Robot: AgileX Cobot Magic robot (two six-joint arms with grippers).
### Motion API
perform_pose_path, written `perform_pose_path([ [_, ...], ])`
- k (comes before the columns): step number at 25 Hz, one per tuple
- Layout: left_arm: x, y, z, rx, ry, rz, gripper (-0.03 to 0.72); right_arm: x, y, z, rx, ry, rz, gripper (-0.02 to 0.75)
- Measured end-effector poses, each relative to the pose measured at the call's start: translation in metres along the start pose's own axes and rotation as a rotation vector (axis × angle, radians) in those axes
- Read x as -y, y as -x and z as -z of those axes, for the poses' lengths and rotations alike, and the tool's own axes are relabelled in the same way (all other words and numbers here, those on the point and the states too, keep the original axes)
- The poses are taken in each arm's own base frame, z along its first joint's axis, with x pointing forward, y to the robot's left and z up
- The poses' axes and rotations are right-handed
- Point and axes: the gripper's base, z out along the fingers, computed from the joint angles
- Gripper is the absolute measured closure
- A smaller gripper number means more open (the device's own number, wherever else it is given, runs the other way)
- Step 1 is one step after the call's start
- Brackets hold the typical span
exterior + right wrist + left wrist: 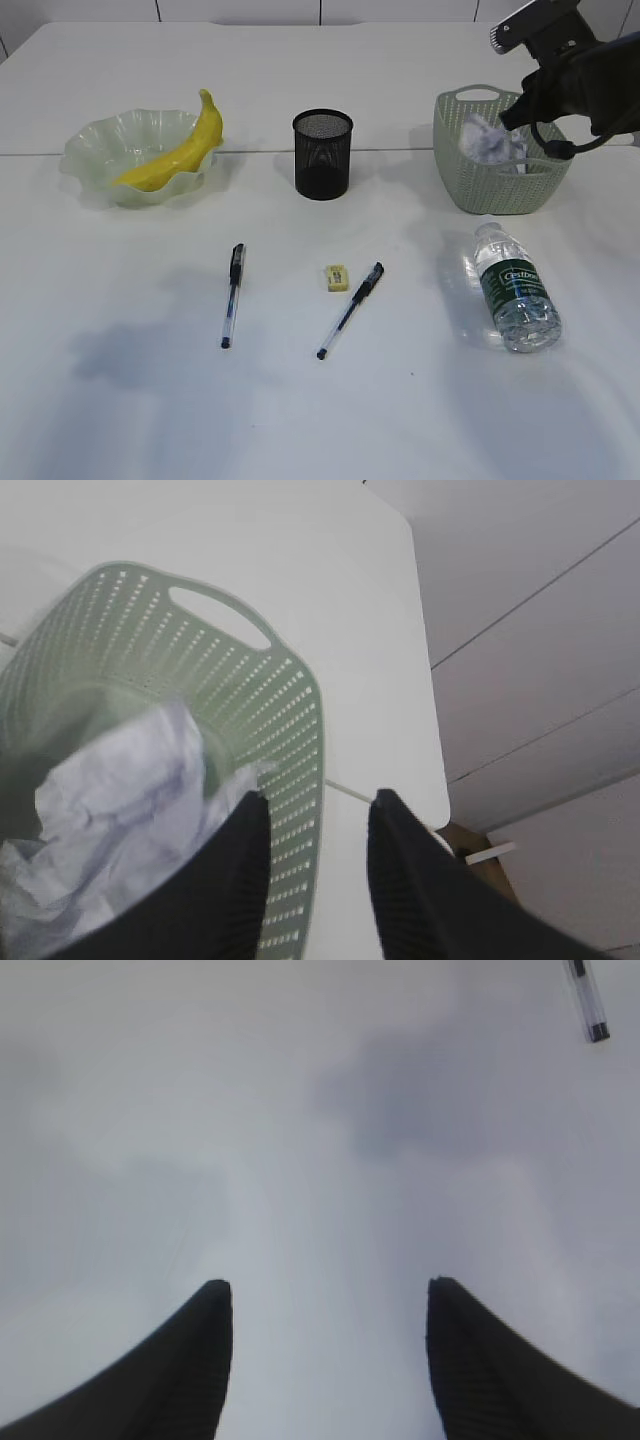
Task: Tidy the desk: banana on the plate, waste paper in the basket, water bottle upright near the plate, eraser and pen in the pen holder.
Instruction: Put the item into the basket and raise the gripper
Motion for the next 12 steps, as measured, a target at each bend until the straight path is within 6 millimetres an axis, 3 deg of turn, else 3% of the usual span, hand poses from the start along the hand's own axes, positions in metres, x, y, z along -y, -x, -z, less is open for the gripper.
perform_pose_path([
  [4,0.0,0.0,0.0,0.0,0.0,0.0,0.253,0.0,-0.004,0.002,-0.061,0.016,-0.141,0.389],
  [12,0.0,0.0,0.0,0.0,0.0,0.0,0.253,-0.002,0.011,0.018,-0.019,0.182,-0.196,0.375],
])
